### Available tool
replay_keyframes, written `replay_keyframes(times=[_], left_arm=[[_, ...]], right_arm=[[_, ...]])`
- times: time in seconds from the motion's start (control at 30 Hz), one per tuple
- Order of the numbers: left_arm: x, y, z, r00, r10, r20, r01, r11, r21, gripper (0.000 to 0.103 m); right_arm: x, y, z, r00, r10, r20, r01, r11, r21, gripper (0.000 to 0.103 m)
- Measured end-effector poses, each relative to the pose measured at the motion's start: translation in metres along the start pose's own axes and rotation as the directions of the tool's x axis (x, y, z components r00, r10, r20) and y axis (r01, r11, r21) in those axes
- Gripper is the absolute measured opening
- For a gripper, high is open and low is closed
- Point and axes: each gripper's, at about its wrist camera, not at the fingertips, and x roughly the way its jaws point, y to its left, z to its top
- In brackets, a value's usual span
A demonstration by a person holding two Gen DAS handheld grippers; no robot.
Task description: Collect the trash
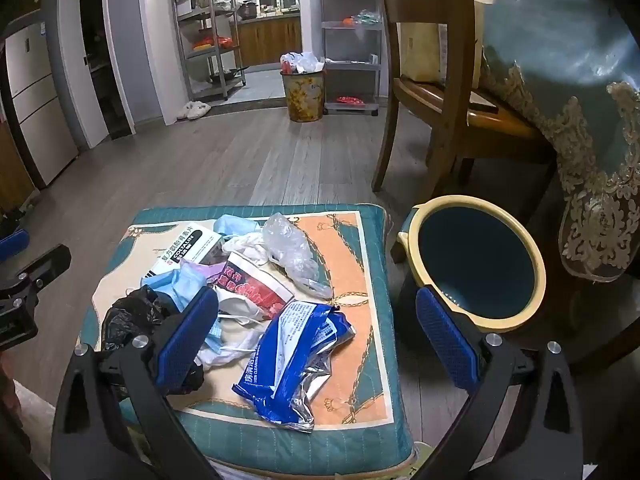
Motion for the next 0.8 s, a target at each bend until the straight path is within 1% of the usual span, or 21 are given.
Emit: replay_keyframes(times=[0.03, 0.1, 0.43, 0.47, 0.8], left_arm=[[-0.0001, 0.0001, 0.0001, 1.0, 0.001, 0.0, -0.001, 1.0, -0.001, 0.098], [-0.0005, 0.0002, 0.0003, 1.0, 0.001, -0.001, -0.001, 1.0, -0.002, 0.098], [-0.0025, 0.0022, -0.0031, 1.0, -0.007, -0.004, 0.007, 1.0, -0.002, 0.098], [-0.0008, 0.0021, -0.003, 1.0, -0.006, -0.008, 0.006, 1.0, -0.001, 0.098], [-0.0013, -0.0007, -0.0017, 1.0, -0.004, -0.012, 0.004, 1.0, -0.004, 0.098]], right_arm=[[-0.0003, 0.0018, -0.0002, 1.0, -0.015, 0.006, 0.015, 1.0, -0.01, 0.097], [-0.0004, 0.0019, -0.0011, 1.0, -0.019, 0.01, 0.019, 1.0, -0.008, 0.097], [-0.0035, -0.0012, 0.0049, 1.0, -0.009, 0.0, 0.009, 1.0, 0.001, 0.097], [0.001, -0.0005, -0.0001, 1.0, -0.011, 0.002, 0.011, 1.0, -0.002, 0.097], [0.0026, 0.0009, -0.0013, 1.0, -0.015, -0.004, 0.015, 1.0, -0.002, 0.097]])
